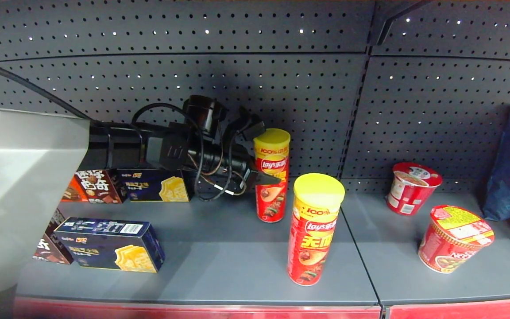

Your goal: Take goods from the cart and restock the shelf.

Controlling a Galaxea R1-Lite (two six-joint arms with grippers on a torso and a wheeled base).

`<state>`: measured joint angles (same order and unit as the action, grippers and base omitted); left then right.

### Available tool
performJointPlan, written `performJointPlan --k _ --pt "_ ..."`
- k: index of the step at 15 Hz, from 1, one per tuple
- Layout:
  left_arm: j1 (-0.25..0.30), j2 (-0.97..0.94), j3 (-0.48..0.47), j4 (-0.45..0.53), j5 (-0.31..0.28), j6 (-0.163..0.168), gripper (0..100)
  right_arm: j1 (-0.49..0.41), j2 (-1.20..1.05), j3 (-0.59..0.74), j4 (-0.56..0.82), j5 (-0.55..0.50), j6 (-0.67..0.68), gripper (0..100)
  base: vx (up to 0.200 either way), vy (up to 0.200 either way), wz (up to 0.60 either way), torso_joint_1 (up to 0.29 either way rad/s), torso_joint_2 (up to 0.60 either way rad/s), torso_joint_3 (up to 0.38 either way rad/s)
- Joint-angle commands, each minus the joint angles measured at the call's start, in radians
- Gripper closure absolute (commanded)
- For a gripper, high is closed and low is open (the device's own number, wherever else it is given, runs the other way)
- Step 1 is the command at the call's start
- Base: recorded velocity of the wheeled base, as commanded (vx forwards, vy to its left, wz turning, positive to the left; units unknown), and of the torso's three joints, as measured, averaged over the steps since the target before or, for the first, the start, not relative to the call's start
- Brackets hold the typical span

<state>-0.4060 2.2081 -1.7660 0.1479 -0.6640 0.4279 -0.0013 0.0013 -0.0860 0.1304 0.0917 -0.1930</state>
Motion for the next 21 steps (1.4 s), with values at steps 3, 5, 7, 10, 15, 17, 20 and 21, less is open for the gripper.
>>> performJointPlan --k 3,5,7,10,15,17,20,21 --pt "-0.008 0.019 -0.017 -0.001 0.000 0.000 100 0.000 0.002 0.000 0.000 0.000 0.000 0 0.000 0.000 0.00 0.000 0.00 0.000" --pt "-0.010 0.022 -0.023 -0.001 0.000 0.000 100 0.000 0.002 0.000 0.000 0.000 0.000 0 0.000 0.000 0.00 0.000 0.00 0.000" --pt "-0.010 0.030 -0.023 -0.001 0.000 0.002 100 0.000 0.002 0.000 0.000 0.000 0.000 0 0.000 0.000 0.00 0.000 0.00 0.000" --pt "-0.010 0.035 -0.023 -0.001 0.000 0.002 100 0.000 0.002 0.006 -0.014 -0.001 0.000 0 0.000 0.000 0.00 0.000 0.00 0.000" --pt "-0.005 0.047 -0.023 -0.001 0.001 0.046 0 0.000 0.002 0.008 -0.020 -0.001 0.001 0 0.000 0.000 0.00 0.000 0.00 0.000" --pt "-0.004 0.048 -0.023 -0.001 0.001 0.049 0 0.000 0.002 0.008 -0.020 -0.001 0.000 0 0.000 0.000 0.00 0.000 0.00 0.000" --pt "-0.002 0.044 -0.013 -0.001 0.001 0.051 0 0.000 0.002 0.008 -0.020 -0.001 0.001 0 0.000 0.000 0.00 0.000 0.00 0.000" --pt "-0.001 0.042 -0.013 -0.001 0.001 0.051 0 0.000 0.002 0.008 -0.020 -0.001 0.001 0 0.000 0.000 0.00 0.000 0.00 0.000"
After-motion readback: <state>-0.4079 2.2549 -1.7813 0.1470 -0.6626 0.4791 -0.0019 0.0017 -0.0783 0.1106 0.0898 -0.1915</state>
